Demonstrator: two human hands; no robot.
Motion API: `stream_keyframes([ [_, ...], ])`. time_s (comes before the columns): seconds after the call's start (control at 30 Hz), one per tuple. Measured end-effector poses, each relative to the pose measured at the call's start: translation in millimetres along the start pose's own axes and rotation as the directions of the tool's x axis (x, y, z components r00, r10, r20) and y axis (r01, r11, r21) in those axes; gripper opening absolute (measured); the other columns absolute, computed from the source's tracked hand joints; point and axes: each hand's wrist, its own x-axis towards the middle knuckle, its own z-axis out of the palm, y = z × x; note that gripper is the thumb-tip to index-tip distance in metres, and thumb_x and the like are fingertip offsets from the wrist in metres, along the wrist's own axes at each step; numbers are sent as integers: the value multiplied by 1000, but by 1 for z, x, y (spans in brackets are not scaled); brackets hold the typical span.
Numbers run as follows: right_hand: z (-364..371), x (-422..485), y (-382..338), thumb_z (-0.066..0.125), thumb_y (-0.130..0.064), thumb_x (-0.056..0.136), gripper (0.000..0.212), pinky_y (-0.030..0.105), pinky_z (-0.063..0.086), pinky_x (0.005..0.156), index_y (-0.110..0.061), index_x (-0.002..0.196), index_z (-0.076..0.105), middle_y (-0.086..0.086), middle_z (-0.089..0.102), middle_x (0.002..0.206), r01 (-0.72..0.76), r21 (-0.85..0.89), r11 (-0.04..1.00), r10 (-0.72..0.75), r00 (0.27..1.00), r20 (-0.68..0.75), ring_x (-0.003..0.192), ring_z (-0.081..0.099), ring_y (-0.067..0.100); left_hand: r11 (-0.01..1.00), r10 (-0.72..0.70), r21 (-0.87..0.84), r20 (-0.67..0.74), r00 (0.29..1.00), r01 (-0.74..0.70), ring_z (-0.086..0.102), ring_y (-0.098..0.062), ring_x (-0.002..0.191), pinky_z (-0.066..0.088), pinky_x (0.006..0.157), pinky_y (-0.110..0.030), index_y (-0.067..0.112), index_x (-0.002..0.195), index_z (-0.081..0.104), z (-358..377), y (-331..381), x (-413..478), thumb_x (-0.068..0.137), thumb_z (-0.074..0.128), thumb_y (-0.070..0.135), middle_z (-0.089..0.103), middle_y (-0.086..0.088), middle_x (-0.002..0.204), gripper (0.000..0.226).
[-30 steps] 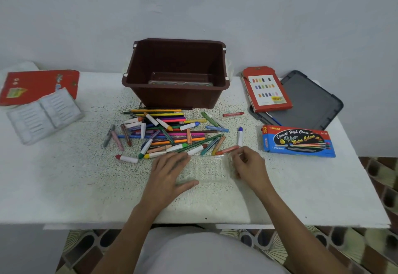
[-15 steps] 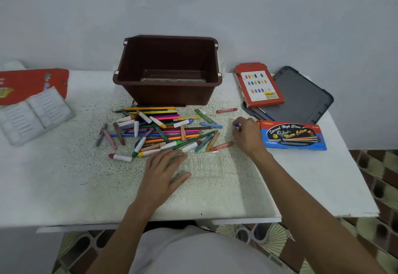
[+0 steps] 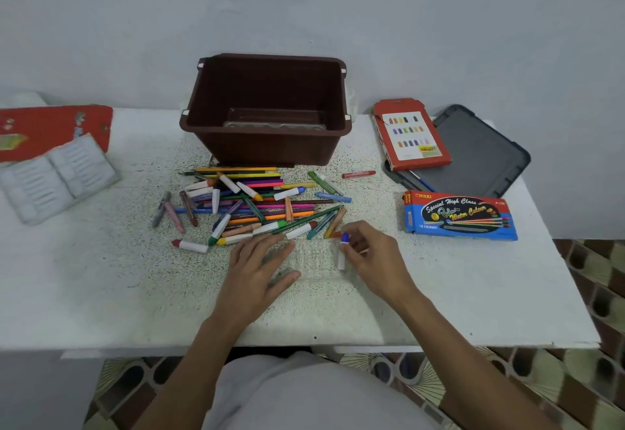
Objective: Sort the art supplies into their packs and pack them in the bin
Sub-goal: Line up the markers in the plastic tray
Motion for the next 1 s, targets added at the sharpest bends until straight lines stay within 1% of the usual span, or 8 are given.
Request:
stream_keyframes([
  [0.13, 6, -3, 7, 65, -16, 92, 29, 8, 42, 68, -19, 121, 64, -5, 66, 96, 55, -115, 992, -52, 998, 30, 78, 59, 8, 1000, -4, 2, -1, 1000, 4, 47, -25, 129, 32, 107, -46, 21, 133, 60, -1, 1, -1, 96, 43, 59, 53, -2, 139, 55],
  [0.27, 7, -3, 11, 64, -14, 92, 30, 12, 41, 74, -15, 122, 65, -2, 58, 111, 147, -170, 974, -142, 989, 44, 83, 53, 6, 1000, 2, 6, -15, 1000, -2, 48, -25, 128, 32, 107, -46, 21, 133, 60, -1, 1, -1, 96, 44, 58, 53, -3, 139, 54],
  [0.33, 9, -4, 15, 63, -15, 93, 28, 8, 35, 70, -14, 121, 65, -5, 52, 108, 156, -194, 968, -151, 988, 43, 79, 47, 2, 1000, 6, 9, -12, 1000, -6, 48, -26, 128, 33, 106, -47, 21, 133, 60, 0, 2, -1, 96, 45, 57, 54, -3, 139, 54],
  [0.5, 14, -9, 21, 62, -18, 94, 26, 19, 35, 69, -15, 120, 64, -4, 48, 104, 146, -216, 965, -146, 989, 17, 80, 47, 9, 1000, 10, 17, -16, 1000, -10, 48, -25, 127, 34, 105, -46, 21, 133, 60, 0, 0, -1, 95, 49, 56, 54, -3, 138, 53],
  [0.73, 13, -10, 20, 58, -14, 95, 25, 7, 35, 64, -13, 119, 64, -4, 52, 100, 124, -153, 981, -129, 991, -28, 76, 49, 6, 1000, 4, 16, 1, 1000, -4, 47, -25, 128, 33, 106, -45, 21, 134, 59, -1, 1, -1, 96, 46, 56, 53, -3, 139, 53],
  [0.8, 12, -4, 17, 56, -14, 96, 24, 10, 39, 66, -14, 118, 64, -3, 54, 105, 129, -164, 978, -140, 988, -59, 76, 50, 6, 1000, 1, 15, 2, 1000, -1, 47, -24, 128, 32, 107, -45, 21, 133, 59, -1, 1, -1, 97, 45, 56, 53, -3, 139, 53],
  [0.9, 14, 7, 8, 58, -12, 94, 23, 28, 48, 69, -14, 115, 65, 2, 55, 102, 180, -221, 959, -202, 976, -82, 80, 53, 13, 1000, 4, 0, -5, 1000, -4, 47, -23, 129, 32, 107, -44, 21, 133, 59, -1, 1, -1, 97, 46, 56, 53, -1, 139, 52],
  [1.0, 21, 20, -4, 62, -10, 91, 24, 33, 48, 67, -12, 115, 67, 5, 57, 98, 272, -301, 914, -298, 954, -41, 83, 54, 20, 1000, -2, -19, -15, 1000, 2, 47, -21, 129, 31, 108, -41, 21, 131, 59, -1, 2, -1, 97, 46, 56, 53, 0, 138, 51],
])
